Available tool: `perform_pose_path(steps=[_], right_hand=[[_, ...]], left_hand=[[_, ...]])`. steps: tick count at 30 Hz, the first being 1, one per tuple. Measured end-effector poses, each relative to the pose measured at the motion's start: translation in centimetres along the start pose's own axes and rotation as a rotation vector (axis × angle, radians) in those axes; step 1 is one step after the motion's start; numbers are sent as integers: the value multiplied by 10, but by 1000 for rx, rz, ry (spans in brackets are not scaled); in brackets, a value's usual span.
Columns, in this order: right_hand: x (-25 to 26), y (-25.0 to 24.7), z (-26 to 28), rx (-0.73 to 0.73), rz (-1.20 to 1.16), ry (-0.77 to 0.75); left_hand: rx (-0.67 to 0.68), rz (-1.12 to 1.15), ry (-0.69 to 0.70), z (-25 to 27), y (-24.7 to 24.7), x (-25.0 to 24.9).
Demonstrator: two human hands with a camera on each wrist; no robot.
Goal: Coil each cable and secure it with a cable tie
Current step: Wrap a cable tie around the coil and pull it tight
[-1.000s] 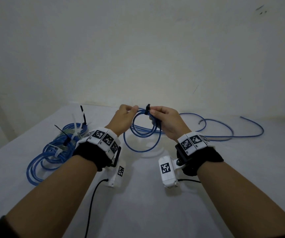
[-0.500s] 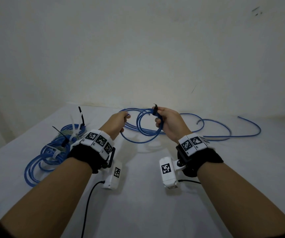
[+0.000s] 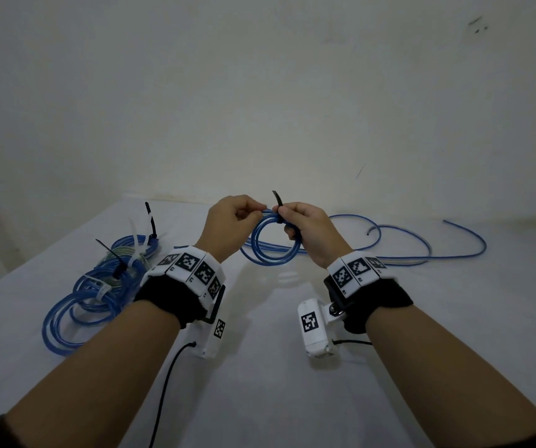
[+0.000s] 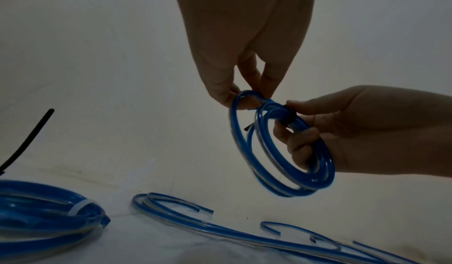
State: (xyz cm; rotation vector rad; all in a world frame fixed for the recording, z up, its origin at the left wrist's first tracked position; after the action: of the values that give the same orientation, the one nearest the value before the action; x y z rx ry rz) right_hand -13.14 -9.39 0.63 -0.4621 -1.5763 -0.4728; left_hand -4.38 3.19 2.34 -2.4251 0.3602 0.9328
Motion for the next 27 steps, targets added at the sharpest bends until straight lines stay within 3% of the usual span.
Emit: perform_pose_path(steps=[3,9,19,23,27], right_hand=[[1,0,0,9,-15,1],[-1,-2,0,-8,5,-17],[-4,-6,4,12,-16,-18],[-5,-6,6,11,-33,-22],[-4,-10,5,-47,-56,-14]], left_hand=[[-17,-99,64,0,-1,-3],[-40,-25,85,2,-2,-5],[95,-48,99,-2,7,-7],[135,45,40,-4,15,-5],[58,162,-57,-1,17,0]])
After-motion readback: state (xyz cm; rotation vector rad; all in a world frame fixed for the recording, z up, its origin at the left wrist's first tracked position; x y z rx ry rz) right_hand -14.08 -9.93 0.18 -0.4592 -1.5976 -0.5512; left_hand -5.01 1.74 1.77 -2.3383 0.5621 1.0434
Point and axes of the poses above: each hand's wrist, its own z-axis away from the middle knuckle, its own y-axis out of the palm, x = y × z, the point moved 4 cm from there along -z, towards the middle knuckle, and after that the axes turned 9 degrees about y, right-handed, at the moved point
